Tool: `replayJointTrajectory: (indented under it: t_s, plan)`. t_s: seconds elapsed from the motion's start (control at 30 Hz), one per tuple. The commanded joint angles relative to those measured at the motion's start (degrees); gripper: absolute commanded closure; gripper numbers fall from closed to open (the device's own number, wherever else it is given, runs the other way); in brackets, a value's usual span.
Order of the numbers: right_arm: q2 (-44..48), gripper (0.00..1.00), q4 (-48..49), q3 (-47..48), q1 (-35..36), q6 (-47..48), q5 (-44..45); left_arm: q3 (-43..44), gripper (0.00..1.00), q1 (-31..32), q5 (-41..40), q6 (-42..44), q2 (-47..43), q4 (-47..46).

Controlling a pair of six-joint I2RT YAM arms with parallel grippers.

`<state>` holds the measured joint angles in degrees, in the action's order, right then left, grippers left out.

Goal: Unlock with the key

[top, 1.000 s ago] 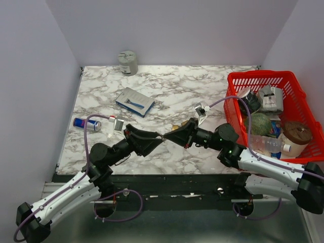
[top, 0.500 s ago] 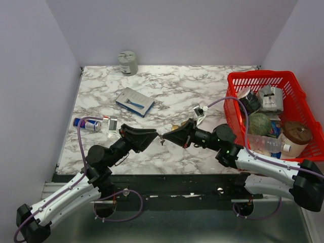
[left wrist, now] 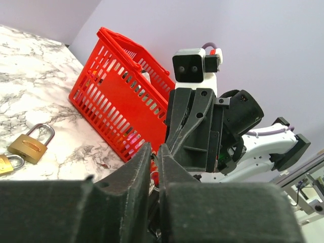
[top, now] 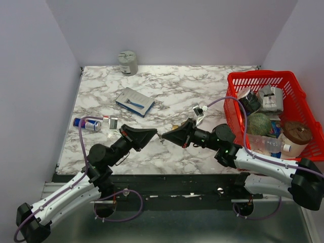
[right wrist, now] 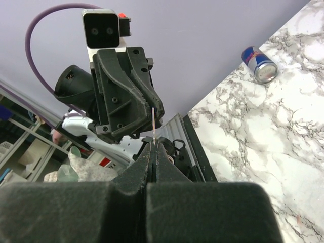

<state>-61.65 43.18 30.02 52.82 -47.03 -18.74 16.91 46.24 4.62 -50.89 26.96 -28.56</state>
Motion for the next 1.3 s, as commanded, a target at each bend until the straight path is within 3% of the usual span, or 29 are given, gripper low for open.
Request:
replayJointTrajectory:
  t_s: [0.0, 0.07, 0.17, 0.27, 0.37, 0.4, 0.6, 0.7, 0.87, 1.27]
  plan:
    - [-1.4, 0.99, 2.3, 0.1, 0.4, 0.0, 0.0, -0.4, 0.92, 0.3, 0.0, -0.4, 0.7, -1.3]
    - [-1.6, 0.99, 2.3, 0.0, 0.3, -0.1, -0.3, -0.7, 1.00, 0.3, 0.8, -0.7, 0.9, -1.9]
    - [-2.0, 0.99, 2.3, -0.9, 0.4, -0.2, -0.7, -2.2, 1.00, 0.4, 1.4, -0.9, 0.5, -4.7]
    - [-0.6, 0.98, -0.1, -2.0, 0.2, 0.6, -0.2, -1.0, 1.00, 0.3, 2.6, 1.3, 0.2, -1.1]
    - [2.1, 0.80, -5.0, -1.4, 0.0, 4.1, -1.4, 0.8, 1.00, -0.2, 7.1, 3.3, 1.2, 2.2]
    - [2.5, 0.66, -6.2, -0.8, -0.1, 5.4, -2.4, 1.2, 1.00, -0.6, 9.0, 3.8, 1.8, 1.0]
    - [6.1, 0.39, -15.7, 1.2, -0.7, 12.4, -7.7, 8.7, 1.00, -2.0, 22.7, 11.5, 9.5, 7.6]
    - [7.4, 0.32, -22.7, 2.3, -0.8, 16.1, -6.7, 10.3, 1.00, -2.5, 26.7, 12.7, 11.6, 8.1]
    - [8.6, 0.32, -29.6, 3.0, -0.7, 19.3, -4.2, 11.7, 1.00, -2.7, 28.3, 14.1, 13.0, 9.7]
    - [6.7, 0.30, -29.1, 3.4, 0.5, 20.6, 1.2, 11.6, 1.00, -3.2, 27.0, 14.5, 14.3, 10.6]
